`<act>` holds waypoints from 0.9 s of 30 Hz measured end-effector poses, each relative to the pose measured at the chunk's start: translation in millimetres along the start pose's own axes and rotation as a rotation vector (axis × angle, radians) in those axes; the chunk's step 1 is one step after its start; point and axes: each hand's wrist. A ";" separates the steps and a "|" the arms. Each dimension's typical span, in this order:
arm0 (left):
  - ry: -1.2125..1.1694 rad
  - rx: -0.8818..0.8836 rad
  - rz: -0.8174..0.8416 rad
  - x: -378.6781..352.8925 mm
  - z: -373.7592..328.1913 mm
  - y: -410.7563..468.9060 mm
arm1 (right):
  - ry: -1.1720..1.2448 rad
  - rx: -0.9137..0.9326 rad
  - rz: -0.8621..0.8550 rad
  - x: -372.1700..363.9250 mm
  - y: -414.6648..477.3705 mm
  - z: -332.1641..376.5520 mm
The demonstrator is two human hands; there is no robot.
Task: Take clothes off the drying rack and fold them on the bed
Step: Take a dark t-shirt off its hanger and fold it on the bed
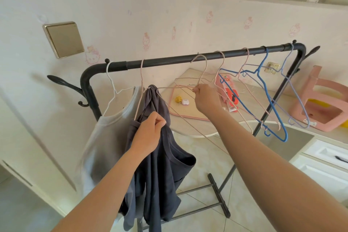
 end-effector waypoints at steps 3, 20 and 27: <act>-0.015 -0.004 -0.008 1.1 0.1 0.6 | 0.024 -0.003 -0.124 -0.4 3.0 -0.6; 0.044 -0.107 0.166 -18.2 -10.0 11.7 | 0.079 -0.067 -0.009 -20.3 19.4 -19.3; 0.046 -0.252 0.433 -69.9 -44.2 -7.8 | 0.229 -0.075 -0.006 4.6 -52.0 -68.7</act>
Point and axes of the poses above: each hand's wrist, its own y-axis towards the middle knuckle, its own x-axis out of the back of the hand, z = x × y, and after that the axes turned 13 degrees about x, right-handed
